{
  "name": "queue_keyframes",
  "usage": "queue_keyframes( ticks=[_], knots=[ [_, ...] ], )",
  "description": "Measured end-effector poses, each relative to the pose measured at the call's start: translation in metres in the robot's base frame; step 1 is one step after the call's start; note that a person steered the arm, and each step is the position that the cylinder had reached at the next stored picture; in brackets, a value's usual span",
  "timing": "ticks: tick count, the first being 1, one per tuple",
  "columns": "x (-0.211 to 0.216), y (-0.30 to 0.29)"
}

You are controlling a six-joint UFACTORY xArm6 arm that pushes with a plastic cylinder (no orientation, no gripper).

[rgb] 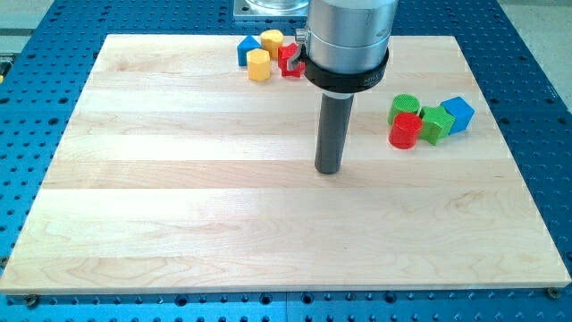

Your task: Place the triangle at the bottom left of the red circle

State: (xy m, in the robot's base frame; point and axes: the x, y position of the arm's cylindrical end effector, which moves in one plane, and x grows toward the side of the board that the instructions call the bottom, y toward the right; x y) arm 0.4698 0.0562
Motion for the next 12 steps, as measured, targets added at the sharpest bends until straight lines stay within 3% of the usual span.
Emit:
queue_keyframes(
  ticks=[7,8,9,10,12],
  knots=[
    [-0.006,0.001],
    [0.012,0.001],
    [0.028,0.022],
    [0.0,0.075],
    [-0.015,0.094]
  ],
)
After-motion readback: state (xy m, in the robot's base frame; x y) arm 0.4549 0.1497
